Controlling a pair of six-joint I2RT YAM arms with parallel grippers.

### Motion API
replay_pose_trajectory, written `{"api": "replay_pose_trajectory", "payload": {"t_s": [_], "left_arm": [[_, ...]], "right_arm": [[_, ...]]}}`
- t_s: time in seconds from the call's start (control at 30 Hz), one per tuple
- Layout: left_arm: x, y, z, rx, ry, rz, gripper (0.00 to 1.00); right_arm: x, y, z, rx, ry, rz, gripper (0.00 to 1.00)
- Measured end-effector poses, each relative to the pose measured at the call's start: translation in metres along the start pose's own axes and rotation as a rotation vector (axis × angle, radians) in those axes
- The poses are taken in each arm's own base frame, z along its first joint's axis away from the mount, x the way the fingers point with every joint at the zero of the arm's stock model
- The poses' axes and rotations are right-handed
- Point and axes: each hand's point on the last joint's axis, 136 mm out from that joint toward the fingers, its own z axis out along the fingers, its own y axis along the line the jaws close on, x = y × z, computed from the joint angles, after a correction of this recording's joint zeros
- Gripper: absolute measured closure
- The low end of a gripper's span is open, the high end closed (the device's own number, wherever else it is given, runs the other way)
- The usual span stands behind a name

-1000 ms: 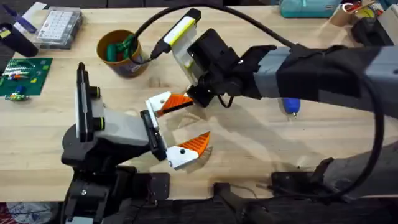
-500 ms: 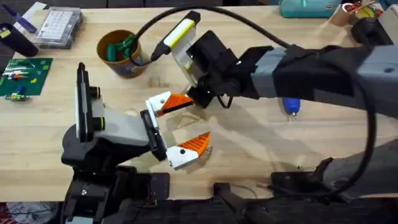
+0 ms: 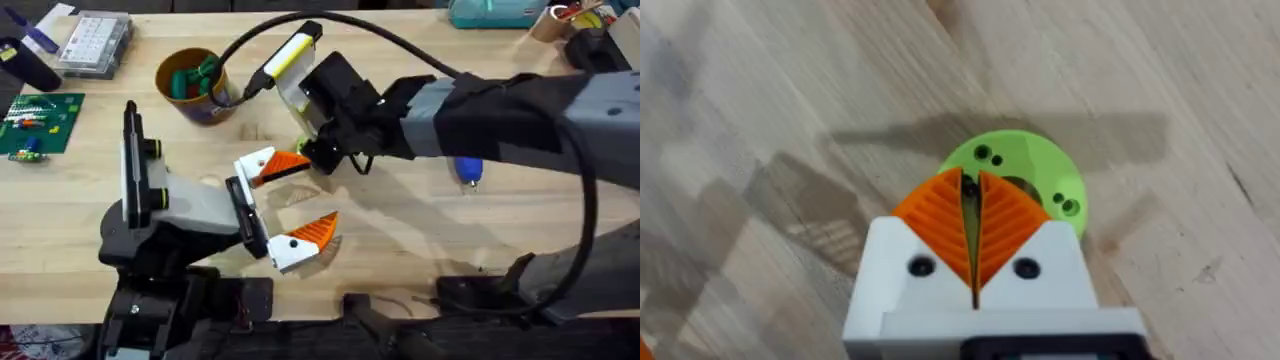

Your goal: Pick up the gripper from the table and insert it into the empty holder that is missing its gripper. Then pick up a screw, insert it into the mounting hole, and use the screwdriver to tighten it. Finally, clean up the table by picking up the vegetable and placing it into the bucket.

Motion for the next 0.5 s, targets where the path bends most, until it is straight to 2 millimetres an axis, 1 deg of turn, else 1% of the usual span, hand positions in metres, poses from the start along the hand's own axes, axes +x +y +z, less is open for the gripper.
{"api": "replay_pose_trajectory", "payload": {"t_s": [0.37,0.5], "left_arm": [[0.0,0.0,0.0,0.0,0.0,0.0,0.015],[0.0,0.0,0.0,0.0,0.0,0.0,0.015]], "right_arm": [[0.0005,0.0001,-0.0004,0.0,0.002,0.001,0.997],[-0.0022,0.0004,-0.0069,0.0,-0.007,0.001,0.997]]}}
